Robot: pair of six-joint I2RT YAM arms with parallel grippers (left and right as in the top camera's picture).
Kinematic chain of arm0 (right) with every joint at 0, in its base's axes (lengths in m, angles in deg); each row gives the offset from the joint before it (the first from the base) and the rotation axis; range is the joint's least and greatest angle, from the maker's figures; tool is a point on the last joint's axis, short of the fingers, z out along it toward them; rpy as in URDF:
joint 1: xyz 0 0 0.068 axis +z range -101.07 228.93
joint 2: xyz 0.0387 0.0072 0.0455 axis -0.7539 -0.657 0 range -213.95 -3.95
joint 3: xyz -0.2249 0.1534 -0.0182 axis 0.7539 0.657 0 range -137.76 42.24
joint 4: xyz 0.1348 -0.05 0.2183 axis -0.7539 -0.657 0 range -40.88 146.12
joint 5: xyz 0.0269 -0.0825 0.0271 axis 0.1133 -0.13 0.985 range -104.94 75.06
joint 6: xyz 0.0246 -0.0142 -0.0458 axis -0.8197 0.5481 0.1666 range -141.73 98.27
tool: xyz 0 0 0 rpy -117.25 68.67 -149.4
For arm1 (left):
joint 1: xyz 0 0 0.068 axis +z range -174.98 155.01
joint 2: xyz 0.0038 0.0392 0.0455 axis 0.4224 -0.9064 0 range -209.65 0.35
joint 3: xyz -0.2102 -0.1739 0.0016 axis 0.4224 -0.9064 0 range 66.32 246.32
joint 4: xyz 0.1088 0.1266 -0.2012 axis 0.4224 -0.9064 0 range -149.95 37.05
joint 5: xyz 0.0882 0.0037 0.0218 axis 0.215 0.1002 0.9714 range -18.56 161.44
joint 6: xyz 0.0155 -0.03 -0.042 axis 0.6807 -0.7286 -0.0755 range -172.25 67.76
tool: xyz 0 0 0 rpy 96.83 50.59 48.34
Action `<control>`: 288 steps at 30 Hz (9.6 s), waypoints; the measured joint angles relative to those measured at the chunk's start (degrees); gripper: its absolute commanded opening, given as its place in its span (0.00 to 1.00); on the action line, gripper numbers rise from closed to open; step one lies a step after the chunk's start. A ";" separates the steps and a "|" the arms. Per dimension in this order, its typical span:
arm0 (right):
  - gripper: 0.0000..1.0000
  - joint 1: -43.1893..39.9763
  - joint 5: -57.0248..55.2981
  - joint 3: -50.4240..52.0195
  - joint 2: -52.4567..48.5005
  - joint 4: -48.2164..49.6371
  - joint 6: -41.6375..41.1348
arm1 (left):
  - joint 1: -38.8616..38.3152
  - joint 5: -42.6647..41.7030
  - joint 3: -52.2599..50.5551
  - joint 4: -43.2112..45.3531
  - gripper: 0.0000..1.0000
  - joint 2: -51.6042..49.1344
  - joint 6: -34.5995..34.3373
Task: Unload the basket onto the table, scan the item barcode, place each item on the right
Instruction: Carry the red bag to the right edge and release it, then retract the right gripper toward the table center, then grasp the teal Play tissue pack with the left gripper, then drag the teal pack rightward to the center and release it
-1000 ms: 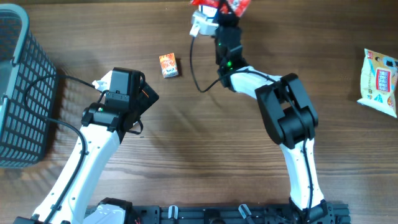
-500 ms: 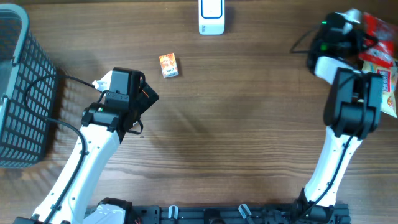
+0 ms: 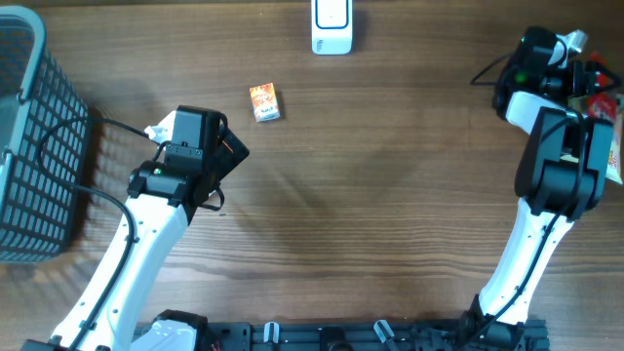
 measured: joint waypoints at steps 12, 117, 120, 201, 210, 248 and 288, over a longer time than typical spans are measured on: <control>1.00 0.07 0.90 0.59 0.00 -3.67 -3.13 | 0.00 0.00 0.00 0.00 1.00 0.00 0.00; 1.00 43.19 98.66 6.93 44.89 -79.21 -85.46 | 0.00 0.17 0.00 -0.09 1.00 0.00 0.00; 1.00 43.19 98.25 6.91 44.89 -79.21 -85.46 | 0.00 0.17 0.00 -0.11 1.00 0.00 0.00; 1.00 43.19 91.43 6.91 44.87 -79.10 -101.07 | 4.20 8.22 -0.07 -13.62 1.00 -0.50 -0.35; 0.99 43.19 89.88 6.91 44.87 -79.21 -101.15 | 6.60 9.70 -1.18 -10.80 1.00 -6.36 -2.89; 1.00 43.19 89.66 6.91 44.89 -80.02 -97.15 | 4.70 -8.76 2.78 -7.67 0.04 -8.94 7.67; 0.37 37.29 87.45 6.99 43.30 -64.59 -85.66 | -2.38 -6.36 16.65 -14.40 1.00 -0.22 8.63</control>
